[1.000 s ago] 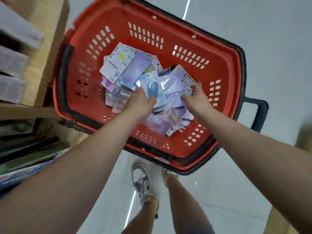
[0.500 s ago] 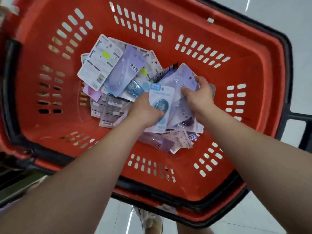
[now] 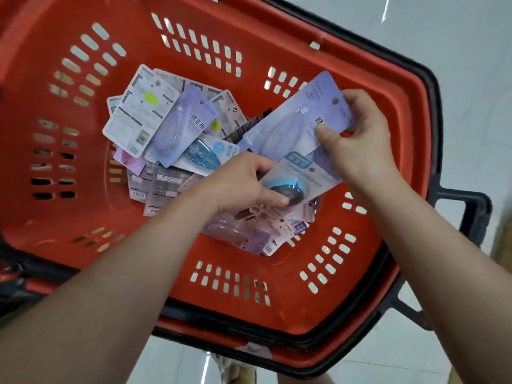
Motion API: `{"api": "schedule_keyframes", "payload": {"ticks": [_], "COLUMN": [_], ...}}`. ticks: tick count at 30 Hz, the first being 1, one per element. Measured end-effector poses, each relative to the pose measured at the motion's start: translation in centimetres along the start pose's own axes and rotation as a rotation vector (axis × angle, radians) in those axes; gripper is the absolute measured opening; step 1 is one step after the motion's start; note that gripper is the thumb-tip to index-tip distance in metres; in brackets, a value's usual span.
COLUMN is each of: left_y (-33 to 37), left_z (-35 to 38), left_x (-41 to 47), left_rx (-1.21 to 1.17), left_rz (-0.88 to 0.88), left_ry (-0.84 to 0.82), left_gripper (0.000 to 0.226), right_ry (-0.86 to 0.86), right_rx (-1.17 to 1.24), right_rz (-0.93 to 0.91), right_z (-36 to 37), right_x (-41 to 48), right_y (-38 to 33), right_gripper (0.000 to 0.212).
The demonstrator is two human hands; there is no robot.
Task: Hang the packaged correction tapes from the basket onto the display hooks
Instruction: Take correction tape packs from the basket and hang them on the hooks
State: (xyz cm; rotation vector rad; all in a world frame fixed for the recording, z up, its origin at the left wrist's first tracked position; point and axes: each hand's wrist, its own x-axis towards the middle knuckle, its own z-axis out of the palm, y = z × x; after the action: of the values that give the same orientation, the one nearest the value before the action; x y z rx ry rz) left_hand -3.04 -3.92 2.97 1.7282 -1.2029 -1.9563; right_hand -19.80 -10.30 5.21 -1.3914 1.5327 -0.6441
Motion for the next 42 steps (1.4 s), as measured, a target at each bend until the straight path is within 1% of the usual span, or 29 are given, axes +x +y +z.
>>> {"api": "schedule_keyframes", "payload": {"ticks": [1,3,5,6,8,10,11,12,13,15,16,17,19,20,22,23,25,26,27,29,30,31,33,34,35,36,38,40,42], "left_y": [-0.1,-0.7,-1.5,-1.9,-2.3,-2.2,-1.9,-1.4,-0.9,0.5,0.8,1.1,1.5,1.6,1.8,1.5,0.6,0.0,-0.7,-2.4,-3.0,-3.5,-3.9,-4.0,-4.1,-4.4,-5.2,-5.8,-5.5], "left_z": [0.0,-0.6,-1.8,-2.7,-4.6,-5.7,-5.8,-5.5,-4.8,-3.0,-2.2,-1.4,0.0,0.6,1.6,1.9,2.2,2.2,2.1,1.6,1.5,1.5,2.3,2.9,3.6,4.0,4.5,4.3,3.3], "left_x": [-0.5,-2.2,-4.6,-6.0,-8.8,-10.4,-10.5,-10.3,-9.8,-8.5,-7.8,-7.1,-6.2,-6.0,-5.7,-5.6,-5.3,-5.0,-4.3,-2.3,-1.1,0.1,1.8,2.4,2.7,2.9,2.8,2.1,1.0], "left_rx": [-0.014,-0.036,-0.087,-0.148,-0.341,-0.584,-0.673,-0.722,-0.742,-0.708,-0.676,-0.664,-0.689,-0.662,-0.525,-0.468,-0.434,-0.396,-0.306,0.042,0.253,0.442,0.731,0.836,0.912,0.964,0.995,0.915,0.783], "left_rz": [-0.004,-0.017,0.001,0.020,0.093,0.173,0.191,0.197,0.185,0.124,0.082,0.045,-0.012,-0.019,-0.032,-0.047,-0.109,-0.125,-0.122,-0.100,-0.090,-0.088,-0.132,-0.165,-0.188,-0.193,-0.180,-0.156,-0.116], "left_ry": [-0.007,-0.002,0.060,0.111,0.192,0.184,0.159,0.143,0.148,0.223,0.265,0.284,0.287,0.283,0.234,0.190,0.121,0.143,0.208,0.382,0.406,0.364,0.206,0.166,0.176,0.215,0.285,0.303,0.396], "left_gripper": [0.028,0.030,0.036,0.044,0.068,0.094,0.102,0.099,0.086,0.047,0.035,0.028,0.017,0.015,0.016,0.017,0.026,0.030,0.030,0.027,0.031,0.042,0.064,0.067,0.064,0.056,0.040,0.038,0.040], "right_ry": [0.002,0.072,0.175,0.202,0.170,0.054,-0.012,-0.069,-0.113,-0.174,-0.190,-0.195,-0.214,-0.261,-0.366,-0.388,-0.353,-0.315,-0.269,-0.184,-0.159,-0.154,-0.188,-0.204,-0.211,-0.214,-0.224,-0.226,-0.215], "right_rx": [0.035,0.114,0.145,0.125,0.002,-0.117,-0.137,-0.141,-0.136,-0.052,0.046,0.165,0.372,0.425,0.403,0.367,0.286,0.226,0.164,0.075,0.038,0.001,-0.063,-0.092,-0.117,-0.137,-0.153,-0.162,-0.168], "right_rz": [0.018,0.027,-0.027,-0.068,-0.148,-0.194,-0.209,-0.222,-0.227,-0.164,-0.082,0.035,0.325,0.406,0.389,0.357,0.347,0.357,0.357,0.337,0.317,0.292,0.243,0.226,0.220,0.223,0.222,0.224,0.219], "right_z": [-0.1,-0.3,-1.1,-1.5,-2.3,-2.2,-1.8,-1.1,-0.3,1.2,1.7,2.2,2.6,2.5,2.2,2.0,1.7,1.4,1.1,0.2,-0.2,-0.6,-0.9,-1.0,-1.0,-1.0,-0.9,-1.1,-1.4], "right_x": [-0.1,-0.2,0.2,0.4,0.6,0.1,-0.3,-0.8,-1.3,-2.2,-2.7,-3.1,-3.6,-3.9,-4.4,-4.6,-4.9,-5.1,-5.2,-5.2,-5.2,-5.3,-5.5,-5.5,-5.4,-5.4,-5.4,-5.5,-5.5], "right_y": [-0.1,-0.5,-1.1,-1.6,-2.3,-2.7,-3.0,-3.3,-3.6,-4.0,-4.2,-4.4,-4.1,-3.9,-3.0,-2.4,-1.2,-0.6,-0.2,0.5,0.8,1.2,1.3,1.5,1.7,1.9,2.2,2.3,2.1], "right_gripper": [0.029,0.030,0.030,0.031,0.039,0.056,0.063,0.064,0.062,0.054,0.049,0.043,0.029,0.024,0.028,0.039,0.066,0.074,0.078,0.085,0.089,0.090,0.088,0.085,0.080,0.076,0.066,0.054,0.039]}}
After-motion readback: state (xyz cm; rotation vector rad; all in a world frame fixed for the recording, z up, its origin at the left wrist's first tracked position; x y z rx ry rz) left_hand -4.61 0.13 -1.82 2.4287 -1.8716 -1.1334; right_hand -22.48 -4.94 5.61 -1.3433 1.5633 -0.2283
